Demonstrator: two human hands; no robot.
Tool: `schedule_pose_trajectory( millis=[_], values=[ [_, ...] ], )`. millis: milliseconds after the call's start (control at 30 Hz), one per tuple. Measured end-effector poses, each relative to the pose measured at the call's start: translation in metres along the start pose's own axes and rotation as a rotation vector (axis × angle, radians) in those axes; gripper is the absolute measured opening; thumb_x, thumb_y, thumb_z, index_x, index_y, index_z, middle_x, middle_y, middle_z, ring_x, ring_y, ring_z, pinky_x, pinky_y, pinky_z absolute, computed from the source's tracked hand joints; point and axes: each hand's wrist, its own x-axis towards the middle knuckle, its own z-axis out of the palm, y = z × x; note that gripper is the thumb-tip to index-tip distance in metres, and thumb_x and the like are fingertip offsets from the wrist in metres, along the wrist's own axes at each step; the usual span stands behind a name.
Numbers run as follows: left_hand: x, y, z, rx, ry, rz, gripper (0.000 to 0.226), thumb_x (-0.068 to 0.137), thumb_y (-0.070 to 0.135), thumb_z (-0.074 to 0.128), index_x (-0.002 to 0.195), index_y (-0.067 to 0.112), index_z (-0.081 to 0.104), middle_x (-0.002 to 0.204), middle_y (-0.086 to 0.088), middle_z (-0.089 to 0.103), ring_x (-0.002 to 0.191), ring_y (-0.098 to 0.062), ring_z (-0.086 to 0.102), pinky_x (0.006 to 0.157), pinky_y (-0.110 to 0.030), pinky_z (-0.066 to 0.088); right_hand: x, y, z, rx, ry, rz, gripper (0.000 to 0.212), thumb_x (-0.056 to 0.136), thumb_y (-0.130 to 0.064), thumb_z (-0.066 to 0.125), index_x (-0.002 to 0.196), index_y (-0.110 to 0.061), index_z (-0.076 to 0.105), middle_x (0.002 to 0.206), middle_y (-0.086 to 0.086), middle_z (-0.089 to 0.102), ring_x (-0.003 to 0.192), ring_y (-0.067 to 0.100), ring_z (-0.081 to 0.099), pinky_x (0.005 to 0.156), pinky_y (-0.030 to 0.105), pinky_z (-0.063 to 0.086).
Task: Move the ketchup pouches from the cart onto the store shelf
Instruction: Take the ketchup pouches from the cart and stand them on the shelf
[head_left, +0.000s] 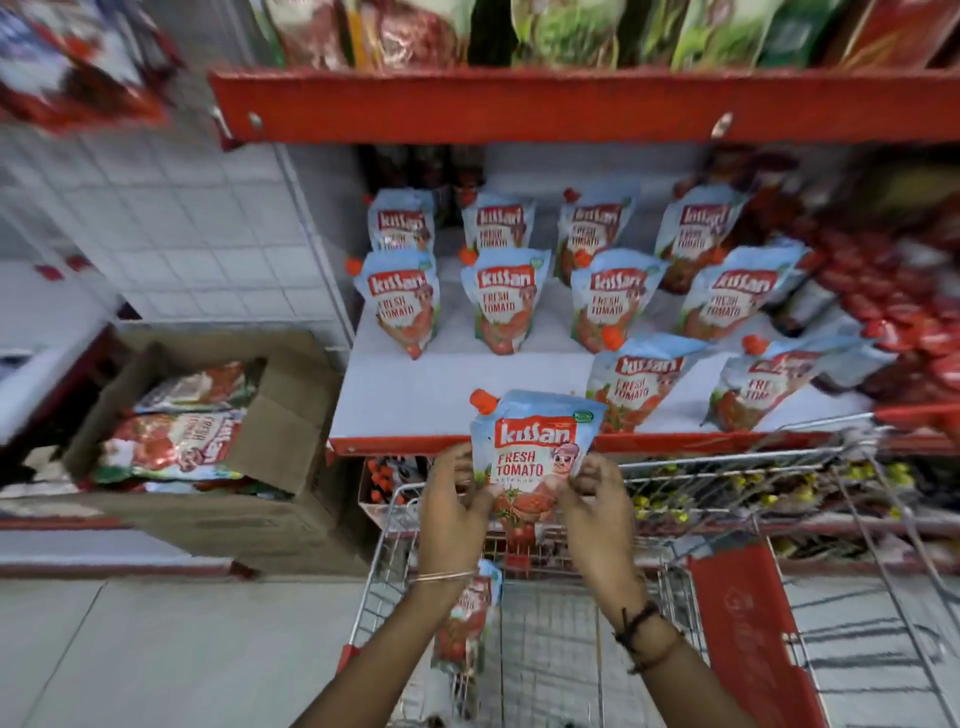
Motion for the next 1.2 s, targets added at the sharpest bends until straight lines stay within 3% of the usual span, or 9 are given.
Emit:
schedule_pose_trajectory(
  millis=[67,233,433,567,733,933,1100,1133,1200],
  values=[
    [0.016,0.015,-0.001,-0.017,0.045,0.044,0.043,0.075,-0.007,0.064,0.109,0.016,0.052,0.105,-0.003,0.062,0.096,-0.010,0.060,0.071,-0.005,0.050,0.011,-0.013,0.010,0.027,0.030,-0.072,0.026,0.084,-0.008,0.065,0.104,-0.016,0.051,0.094,-0.007,0.061,0.087,0.008,0.062,0.064,0.012,0.054],
    [0.062,0.031,0.001,-0.008,0.114,0.158,0.038,0.075,-0.006,0.064,0.110,0.008,0.054,0.101,-0.001,0.058,0.091,-0.001,0.055,0.072,-0.001,0.046,0.052,-0.031,0.033,0.035,0.065,-0.208,0.022,0.085,-0.006,0.064,0.099,-0.012,0.048,0.092,-0.005,0.056,0.084,-0.014,0.056,0.064,0.000,0.044],
    [0.105,0.012,0.012,0.003,0.138,0.147,0.034,0.076,-0.004,0.064,0.107,0.006,0.054,0.103,-0.005,0.058,0.090,0.001,0.054,0.073,-0.008,0.048,0.094,-0.014,0.050,0.021,0.057,-0.191,0.022,0.086,-0.015,0.064,0.101,-0.015,0.048,0.103,0.005,0.059,0.096,0.012,0.057,0.077,0.022,0.049],
    [0.117,-0.006,0.023,0.041,0.131,0.159,0.029,0.078,-0.008,0.059,0.105,0.004,0.054,0.105,-0.018,0.060,0.093,-0.013,0.056,0.082,-0.028,0.053,0.103,-0.005,0.055,0.023,0.061,-0.185,0.021,0.088,-0.010,0.060,0.100,-0.016,0.044,0.097,-0.013,0.054,0.089,-0.011,0.056,0.071,0.004,0.046],
    [0.119,-0.026,0.026,0.076,0.096,0.150,0.027,0.081,-0.007,0.057,0.102,0.010,0.053,0.102,-0.008,0.058,0.093,0.013,0.053,0.074,-0.010,0.050,0.103,0.011,0.056,0.002,0.035,-0.159,0.021,0.090,-0.003,0.055,0.100,-0.013,0.040,0.097,-0.014,0.050,0.091,-0.007,0.052,0.069,-0.003,0.043],
    [0.118,-0.036,0.026,0.110,0.073,0.157,0.023,0.082,-0.005,0.057,0.102,0.005,0.054,0.100,-0.005,0.057,0.091,-0.008,0.055,0.073,0.003,0.043,0.102,0.018,0.054,-0.027,0.010,-0.163,0.019,0.090,-0.005,0.056,0.099,-0.011,0.040,0.098,-0.006,0.051,0.090,-0.014,0.054,0.067,-0.003,0.043],
    [0.117,-0.037,0.023,0.132,0.083,0.175,0.024,0.081,-0.007,0.056,0.103,0.002,0.053,0.104,-0.015,0.060,0.095,-0.015,0.055,0.078,-0.010,0.050,0.103,0.019,0.053,-0.074,-0.012,-0.157,0.020,0.089,-0.009,0.058,0.101,-0.013,0.043,0.103,0.001,0.052,0.093,-0.007,0.051,0.070,-0.002,0.044],
    [0.116,-0.037,0.022,0.143,0.083,0.179,0.024,0.081,-0.007,0.056,0.104,0.001,0.053,0.105,-0.017,0.060,0.096,-0.015,0.055,0.079,-0.010,0.049,0.104,0.019,0.054,-0.083,-0.018,-0.161,0.020,0.089,-0.010,0.058,0.102,-0.013,0.043,0.105,0.003,0.053,0.093,-0.007,0.051,0.074,0.000,0.045],
    [0.116,-0.036,0.020,0.152,0.057,0.183,0.026,0.081,-0.007,0.056,0.106,0.000,0.052,0.108,-0.019,0.059,0.098,-0.016,0.054,0.082,-0.004,0.045,0.103,0.019,0.054,-0.085,-0.024,-0.159,0.020,0.090,-0.012,0.058,0.105,-0.011,0.046,0.108,0.004,0.054,0.095,-0.004,0.052,0.085,0.020,0.052]
  ],
)
